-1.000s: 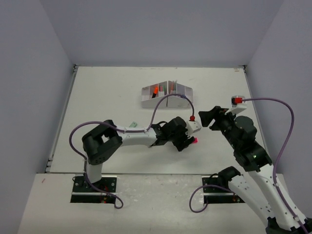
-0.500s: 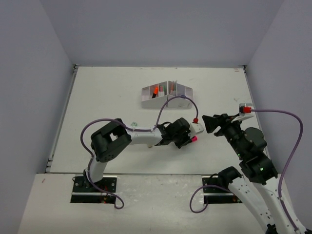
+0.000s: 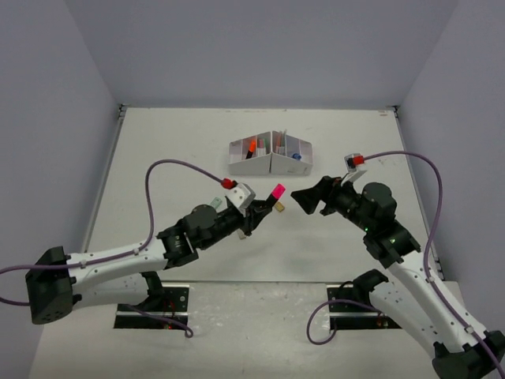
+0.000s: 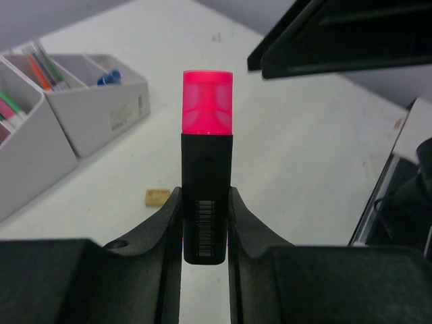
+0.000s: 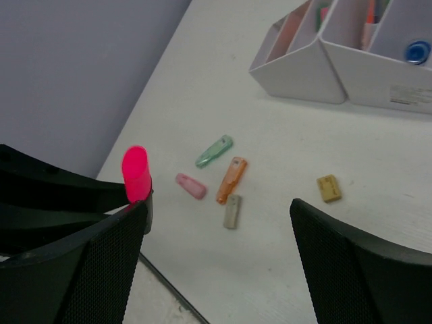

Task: Sort the stationery into containers
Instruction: Pick up the pen from the center of the board, then place the pen in the storage box.

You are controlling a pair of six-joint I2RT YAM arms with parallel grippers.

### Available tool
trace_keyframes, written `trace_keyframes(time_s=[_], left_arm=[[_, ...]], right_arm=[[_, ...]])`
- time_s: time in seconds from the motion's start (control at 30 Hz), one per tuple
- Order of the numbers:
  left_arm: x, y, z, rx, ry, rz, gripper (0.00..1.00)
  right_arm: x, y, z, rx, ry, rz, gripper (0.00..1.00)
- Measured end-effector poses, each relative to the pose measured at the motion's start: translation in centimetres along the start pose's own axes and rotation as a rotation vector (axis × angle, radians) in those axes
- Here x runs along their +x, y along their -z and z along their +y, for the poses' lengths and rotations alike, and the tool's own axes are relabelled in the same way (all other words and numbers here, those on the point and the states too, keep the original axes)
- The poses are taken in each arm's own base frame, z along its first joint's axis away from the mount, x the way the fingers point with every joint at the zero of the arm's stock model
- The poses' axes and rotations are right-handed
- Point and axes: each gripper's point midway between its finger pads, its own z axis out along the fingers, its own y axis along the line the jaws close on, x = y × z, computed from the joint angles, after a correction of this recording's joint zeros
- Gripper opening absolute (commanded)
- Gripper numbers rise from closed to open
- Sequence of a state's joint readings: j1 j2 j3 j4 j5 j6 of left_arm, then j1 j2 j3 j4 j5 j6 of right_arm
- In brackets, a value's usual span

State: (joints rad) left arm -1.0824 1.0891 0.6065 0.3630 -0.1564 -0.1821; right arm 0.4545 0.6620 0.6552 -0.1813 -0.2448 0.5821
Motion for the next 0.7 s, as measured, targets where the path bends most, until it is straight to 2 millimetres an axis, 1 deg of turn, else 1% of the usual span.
trace_keyframes(time_s=[0.03,0.07,0.1,0.13,0.2,0.27,0.33,0.4,0.47,0.5,0.57,0.7], left_arm=[[-1.1,0.8,0.0,0.003,0.02,-0.059,0.0],[-1.5,1.3,0.1,0.005,0.034,-0.094,0.0],[-1.5,1.8,0.2,0.005,0.043,-0.115,0.0],[-1.5,2.1,0.3,0.005,0.051,-0.128,0.0],[-0.9,2.2,0.3,0.005,0.062,-0.127,0.0],[-0.5,2.3,0.4,0.006,0.065,-0.124,0.0],[-0.5,2.4,0.3,0.009,0.066,-0.129,0.0],[-1.0,2.6,0.3,0.014,0.069,-0.145,0.0],[-1.6,2.8,0.1,0.022,0.072,-0.167,0.0],[-1.9,2.8,0.1,0.026,0.073,-0.177,0.0],[-2.3,2.9,-0.1,0.034,0.075,-0.192,0.0],[-2.1,2.9,-0.3,0.047,0.073,-0.186,0.0]], right_arm=[[0.3,-0.4,0.8,-0.034,-0.01,0.014,0.86],[0.5,-0.7,1.7,-0.068,-0.017,0.026,0.84],[0.7,-0.8,2.5,-0.1,-0.021,0.036,0.8],[0.9,-1.0,3.3,-0.129,-0.025,0.044,0.75],[1.0,-1.1,4.7,-0.175,-0.029,0.05,0.65],[1.2,-1.6,6.1,-0.211,-0.038,0.065,0.62],[1.3,-2.2,7.3,-0.237,-0.044,0.076,0.62],[1.7,-2.9,7.7,-0.243,-0.054,0.093,0.62],[2.1,-3.4,7.5,-0.229,-0.068,0.107,0.61],[2.2,-3.6,7.5,-0.224,-0.075,0.11,0.58],[2.3,-4.1,7.4,-0.222,-0.086,0.109,0.5],[2.6,-4.9,8.0,-0.242,-0.098,0.117,0.4]])
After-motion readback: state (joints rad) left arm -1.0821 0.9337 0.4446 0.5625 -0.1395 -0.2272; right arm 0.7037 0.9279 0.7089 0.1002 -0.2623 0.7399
